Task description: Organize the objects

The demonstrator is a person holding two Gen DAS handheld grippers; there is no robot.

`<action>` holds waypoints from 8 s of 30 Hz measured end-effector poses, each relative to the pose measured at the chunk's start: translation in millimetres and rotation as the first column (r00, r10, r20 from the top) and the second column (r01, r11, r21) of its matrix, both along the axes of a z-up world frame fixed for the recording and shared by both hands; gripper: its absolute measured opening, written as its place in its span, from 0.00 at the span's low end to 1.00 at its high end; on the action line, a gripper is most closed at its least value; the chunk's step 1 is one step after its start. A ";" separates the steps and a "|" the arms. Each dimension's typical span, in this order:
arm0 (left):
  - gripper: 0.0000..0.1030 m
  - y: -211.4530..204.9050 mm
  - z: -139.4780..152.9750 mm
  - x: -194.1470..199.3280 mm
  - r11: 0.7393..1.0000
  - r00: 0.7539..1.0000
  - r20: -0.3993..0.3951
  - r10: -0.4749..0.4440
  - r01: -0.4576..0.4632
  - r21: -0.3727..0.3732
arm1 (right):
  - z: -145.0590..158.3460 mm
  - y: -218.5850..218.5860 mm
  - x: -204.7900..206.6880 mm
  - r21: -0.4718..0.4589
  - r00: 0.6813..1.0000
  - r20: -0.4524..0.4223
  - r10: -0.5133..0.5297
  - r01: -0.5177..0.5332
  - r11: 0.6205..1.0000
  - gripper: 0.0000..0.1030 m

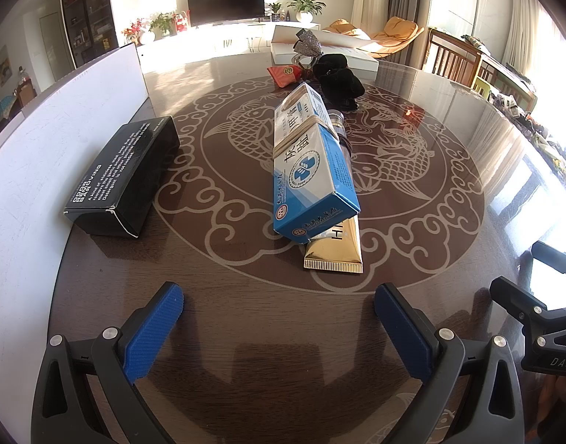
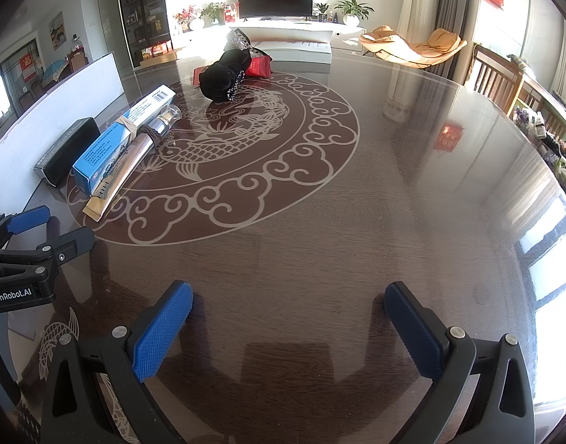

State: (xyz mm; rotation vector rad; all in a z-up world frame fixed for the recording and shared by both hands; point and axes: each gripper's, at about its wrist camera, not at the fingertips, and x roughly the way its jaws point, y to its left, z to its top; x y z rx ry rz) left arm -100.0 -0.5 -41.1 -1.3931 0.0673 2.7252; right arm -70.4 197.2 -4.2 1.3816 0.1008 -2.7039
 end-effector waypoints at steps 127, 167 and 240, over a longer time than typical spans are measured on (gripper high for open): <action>0.77 -79.5 17.6 -17.6 0.911 0.989 0.113 -0.098 0.043 0.410 | 8.5 10.2 -8.3 -0.031 0.997 -0.055 0.057 -0.059 0.998 0.28; 0.42 -195.0 159.8 76.6 0.973 0.954 -0.272 0.124 -0.063 0.222 | 174.1 -200.1 -16.9 -0.359 0.897 -0.132 0.423 -0.441 0.823 0.24; 0.58 -62.0 3.4 -23.8 0.995 0.995 -0.030 0.097 -0.096 0.015 | 0.9 -24.7 -9.9 -0.004 0.992 -0.008 0.123 -0.123 0.992 0.93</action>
